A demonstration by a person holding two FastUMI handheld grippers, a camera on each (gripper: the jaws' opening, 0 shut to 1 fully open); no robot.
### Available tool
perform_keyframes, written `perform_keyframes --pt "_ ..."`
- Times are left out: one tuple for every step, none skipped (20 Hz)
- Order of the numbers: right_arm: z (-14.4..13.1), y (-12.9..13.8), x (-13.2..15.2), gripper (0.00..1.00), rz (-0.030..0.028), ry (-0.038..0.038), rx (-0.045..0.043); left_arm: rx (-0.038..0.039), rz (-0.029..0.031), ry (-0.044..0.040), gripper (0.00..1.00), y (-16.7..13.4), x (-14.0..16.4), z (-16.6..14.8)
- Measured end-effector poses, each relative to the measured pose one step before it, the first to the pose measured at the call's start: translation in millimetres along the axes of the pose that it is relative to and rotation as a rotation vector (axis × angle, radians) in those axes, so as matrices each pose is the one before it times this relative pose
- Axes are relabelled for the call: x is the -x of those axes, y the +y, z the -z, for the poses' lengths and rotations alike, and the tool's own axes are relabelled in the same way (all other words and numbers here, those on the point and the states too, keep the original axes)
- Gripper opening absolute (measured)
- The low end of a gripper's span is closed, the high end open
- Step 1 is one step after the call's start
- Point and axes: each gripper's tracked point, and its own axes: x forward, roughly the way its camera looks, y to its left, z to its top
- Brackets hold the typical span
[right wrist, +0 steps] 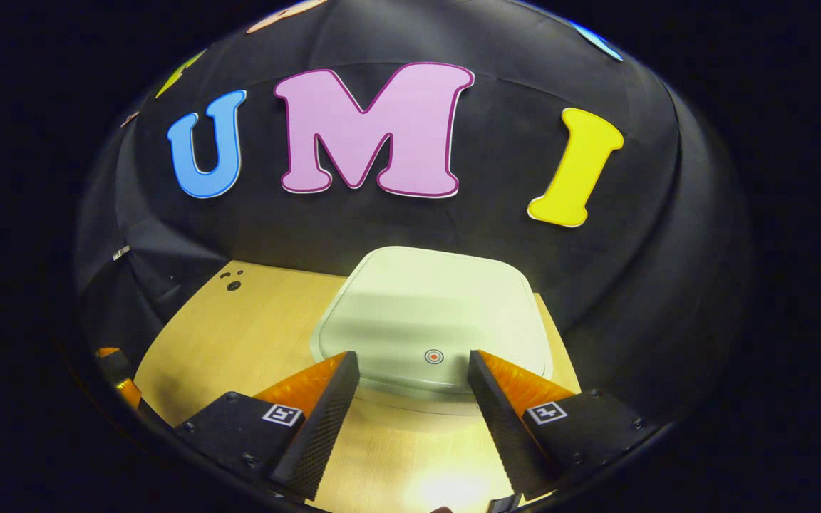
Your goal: Press the lid of the desktop garbage bin to open it, pick up the crumpled paper on the desktop and throw it into the bin, then pick up the pop can on the desktop and drop it into the bin, and finally close the garbage bin lid.
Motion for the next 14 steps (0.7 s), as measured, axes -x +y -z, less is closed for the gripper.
perform_keyframes --pt "0.25 0.54 -1.1 0.98 -0.01363 -0.00145 0.0062 0.00159 0.00037 0.00081 0.96 -1.28 -0.9 0.15" --pt "1.76 -1.93 0.41 0.98 -0.01153 0.0058 0.00729 0.00182 0.00111 0.00197 0.96 -0.49 -0.41 1.14" --pt "-0.3 -0.51 0.41 0.99 -0.00251 0.00946 -0.00585 0.00082 0.00117 0.00149 0.96 -0.5 -0.28 -0.18" --pt "0.81 0.13 -0.54 0.99 -0.00145 0.00863 0.00597 0.00001 0.00191 -0.00045 0.96 -1.65 -0.22 0.75" --pt "0.34 0.39 -0.48 0.99 -0.00382 0.01674 0.00945 -0.00025 0.00197 -0.0003 0.96 -1.59 -0.33 -0.37" --pt "0.94 -5.27 0.5 0.99 -0.00226 0.01106 -0.00462 -0.00159 0.00235 -0.00078 0.96 -0.72 0.24 -0.26" --pt "-0.06 0.51 -0.25 0.99 -0.00406 0.00288 -0.00062 -0.00154 -0.00084 -0.00279 0.96 -0.8 0.3 -1.11" --pt "-1.28 0.6 -1.77 0.99 -0.00535 -0.00153 0.00339 0.00159 0.00125 -0.0039 0.96 -0.31 0.33 -0.71" --pt "0.53 0.29 -1.99 0.99 -0.00603 0.00389 -0.00123 0.00346 0.00148 -0.0012 0.96 -1.19 -0.16 -0.69" --pt "1.05 0.37 1.19 0.99 -0.00426 0.01318 0.0019 0.00118 -0.00017 0.00005 0.96 -0.27 0.19 0.39" --pt "-1.3 0.52 1.5 0.99 -0.00116 -0.00476 0.00618 -0.0006 -0.00065 -0.00231 0.96 -0.85 0.19 -0.59" --pt "-0.4 -0.24 -1.57 0.98 0.00162 -0.00138 0.00528 0.00082 -0.00126 -0.00047 0.96 0.63 0.92 0.38" --pt "-1.79 -0.57 -1.23 0.99 0.0017 -0.01409 0.0022 0.00247 -0.00121 0.00171 0.96 -0.45 0.23 0.58" --pt "-2.56 0.34 1.01 0.98 -0.0011 -0.01265 -0.00867 0.00293 -0.00287 0.00393 0.96 0.25 0.8 1.84"
